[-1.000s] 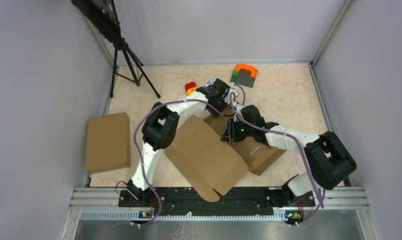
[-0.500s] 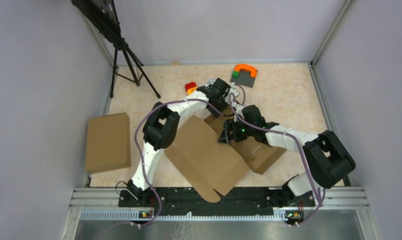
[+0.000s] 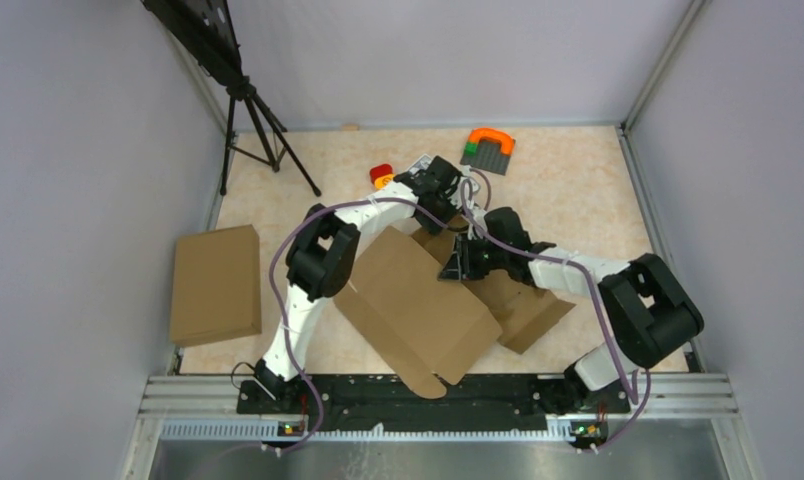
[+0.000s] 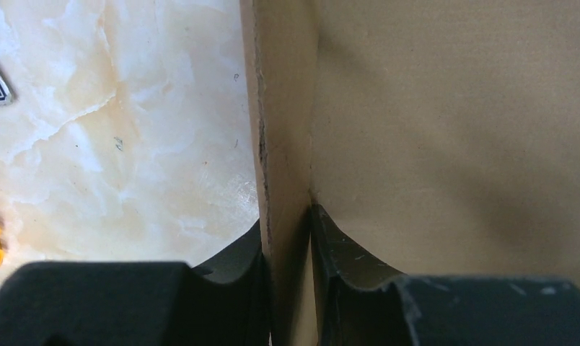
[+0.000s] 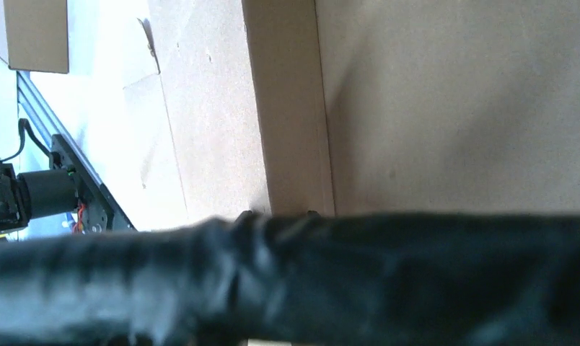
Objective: Fold the paper box
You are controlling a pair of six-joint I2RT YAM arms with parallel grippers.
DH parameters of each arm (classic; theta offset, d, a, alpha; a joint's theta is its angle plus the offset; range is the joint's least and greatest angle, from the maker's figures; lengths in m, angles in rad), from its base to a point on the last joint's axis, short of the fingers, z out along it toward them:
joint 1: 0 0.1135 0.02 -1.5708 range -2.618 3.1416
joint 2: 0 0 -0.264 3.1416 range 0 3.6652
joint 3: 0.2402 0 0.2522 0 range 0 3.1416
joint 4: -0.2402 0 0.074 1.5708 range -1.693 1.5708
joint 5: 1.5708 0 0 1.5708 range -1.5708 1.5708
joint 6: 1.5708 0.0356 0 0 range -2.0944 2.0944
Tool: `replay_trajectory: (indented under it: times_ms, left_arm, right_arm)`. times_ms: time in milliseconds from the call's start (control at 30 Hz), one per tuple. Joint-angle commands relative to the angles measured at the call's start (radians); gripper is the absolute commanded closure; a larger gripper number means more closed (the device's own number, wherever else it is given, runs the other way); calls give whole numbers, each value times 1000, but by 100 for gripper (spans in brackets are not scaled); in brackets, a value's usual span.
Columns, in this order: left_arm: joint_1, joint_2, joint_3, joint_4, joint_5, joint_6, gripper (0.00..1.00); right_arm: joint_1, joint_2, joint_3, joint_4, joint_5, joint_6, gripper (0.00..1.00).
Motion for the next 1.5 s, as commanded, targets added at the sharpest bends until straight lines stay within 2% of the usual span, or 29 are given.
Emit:
replay_trajectory:
  times_ms: [0, 133, 167, 267, 333, 367, 500, 667, 733, 833, 900, 1033, 1100, 1300, 1367, 1467]
  left_arm:
    - [-11, 22, -3, -69, 48, 4, 74]
    - [-11, 23, -2, -69, 45, 2, 73]
    - [-11, 23, -1, -69, 44, 2, 73]
    - [-11, 26, 7, -74, 30, -3, 73]
    - [-11, 27, 14, -79, 30, -5, 73]
    - [-11, 28, 14, -78, 29, -6, 73]
    - [-11, 22, 13, -73, 26, -8, 73]
    - [-12, 17, 10, -72, 31, -8, 73]
    - [-11, 14, 5, -70, 39, -5, 74]
    - [-13, 12, 3, -70, 53, 3, 81]
    - [-13, 13, 4, -71, 50, 7, 88]
    - [-22, 18, 12, -78, -3, 4, 100]
    - [-28, 17, 10, -71, -15, 5, 100]
    - [-45, 25, 19, -65, -56, 6, 100]
    - [-57, 25, 18, -58, -115, 15, 100]
    - [-68, 26, 22, -49, -148, 15, 86]
  right_arm:
    - [-39, -11, 7, -22, 86, 57, 78]
    - [-40, -22, 4, -6, 51, 57, 69]
    - [-40, -32, 3, -9, 51, 56, 64]
    - [-40, -73, 7, -42, 60, 28, 38]
    - [-39, -120, 17, -82, 80, 4, 29]
    - [-40, -144, 23, -113, 93, -10, 28]
    - [-66, -250, 42, -205, 175, -43, 28]
    - [-210, -368, 46, -239, 251, -56, 37]
    - [-262, -378, 59, -244, 286, -56, 42]
    - [-308, -324, 104, -278, 342, -51, 49]
    - [-324, -265, 139, -296, 334, -57, 47]
    - [-327, -174, 173, -283, 322, -58, 33]
    - [-326, -115, 185, -274, 302, -58, 29]
    - [-325, -48, 162, -230, 200, -90, 29]
    - [-323, -28, 162, -238, 197, -100, 36]
    - [-307, -1, 162, -243, 203, -105, 48]
